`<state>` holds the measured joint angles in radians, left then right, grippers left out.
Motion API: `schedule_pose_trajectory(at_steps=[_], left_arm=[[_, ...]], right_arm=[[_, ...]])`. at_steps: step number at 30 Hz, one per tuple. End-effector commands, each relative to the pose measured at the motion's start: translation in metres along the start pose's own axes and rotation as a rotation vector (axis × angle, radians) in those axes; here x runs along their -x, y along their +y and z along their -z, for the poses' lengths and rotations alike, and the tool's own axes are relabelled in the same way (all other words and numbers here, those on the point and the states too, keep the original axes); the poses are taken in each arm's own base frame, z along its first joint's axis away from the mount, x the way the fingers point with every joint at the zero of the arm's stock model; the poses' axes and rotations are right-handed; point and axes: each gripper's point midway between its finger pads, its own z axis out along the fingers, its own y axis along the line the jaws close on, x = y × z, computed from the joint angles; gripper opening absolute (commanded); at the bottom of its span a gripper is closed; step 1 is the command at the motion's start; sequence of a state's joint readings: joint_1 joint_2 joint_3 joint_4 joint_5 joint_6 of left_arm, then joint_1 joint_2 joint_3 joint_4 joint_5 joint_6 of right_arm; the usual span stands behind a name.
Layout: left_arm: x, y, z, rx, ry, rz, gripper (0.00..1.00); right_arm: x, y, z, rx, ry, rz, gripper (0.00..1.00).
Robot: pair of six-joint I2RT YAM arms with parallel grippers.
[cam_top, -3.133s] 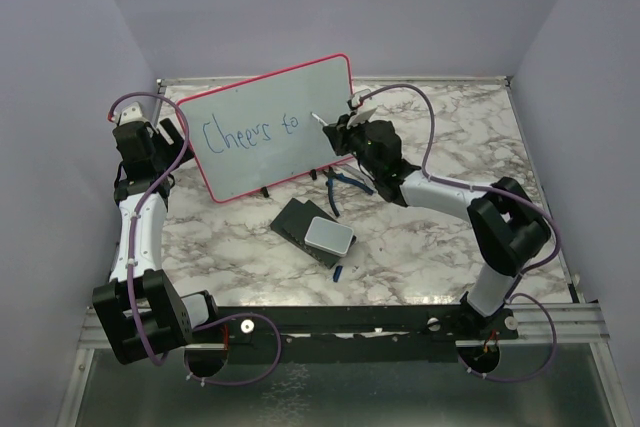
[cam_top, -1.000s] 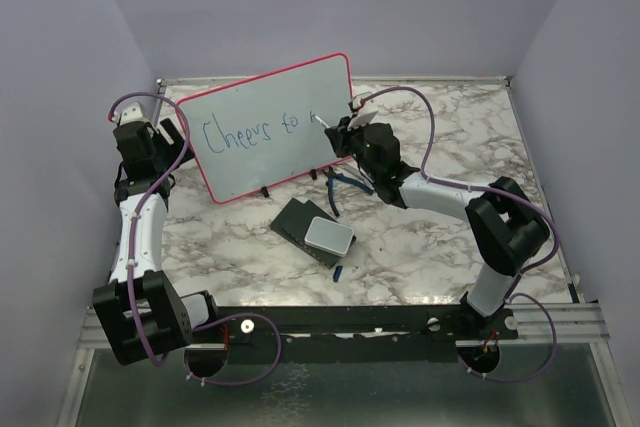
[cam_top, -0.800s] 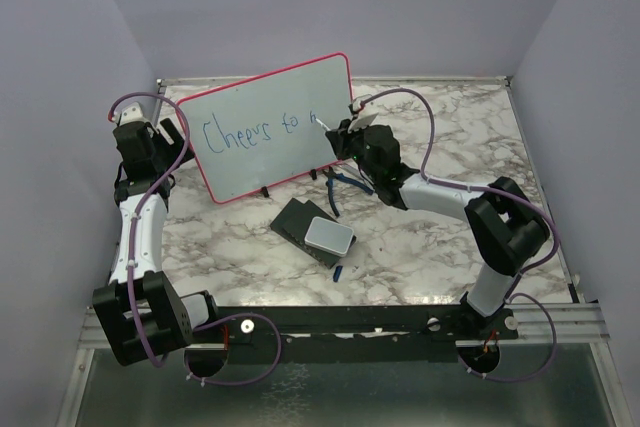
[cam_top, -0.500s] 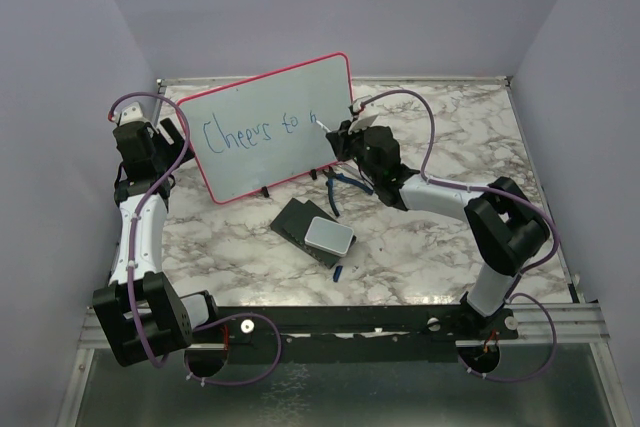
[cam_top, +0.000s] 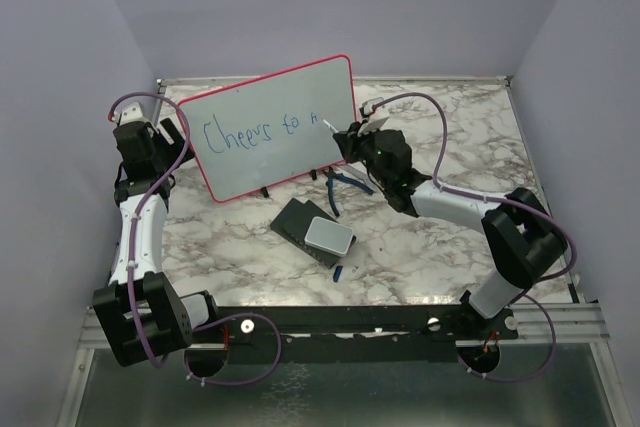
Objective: Write a sentence on the whiteboard
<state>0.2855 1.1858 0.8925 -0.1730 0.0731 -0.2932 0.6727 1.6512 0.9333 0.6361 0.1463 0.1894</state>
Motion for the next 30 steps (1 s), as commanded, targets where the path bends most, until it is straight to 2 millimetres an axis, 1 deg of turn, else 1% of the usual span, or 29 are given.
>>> schedule_pose_trajectory(at_steps=[1,12,20,30], left_arm=[[0.004,-0.008,0.004,-0.028,-0.022,-0.009,0.80],[0.005,-0.007,0.005,-0.022,-0.027,-0.012,0.80],[0.005,-0.007,0.005,-0.021,-0.028,-0.013,0.80],[0.005,-0.006,0.005,-0.019,-0.028,-0.014,0.79]], right_arm=[[0.015,-0.005,0.000,-0.024,-0.039,0.013,0.01],[0.018,-0.007,-0.015,-0.018,-0.040,0.010,0.01],[0.008,-0.008,-0.020,-0.019,-0.016,0.002,0.01],[0.002,-0.014,-0.024,-0.038,0.000,0.002,0.01]])
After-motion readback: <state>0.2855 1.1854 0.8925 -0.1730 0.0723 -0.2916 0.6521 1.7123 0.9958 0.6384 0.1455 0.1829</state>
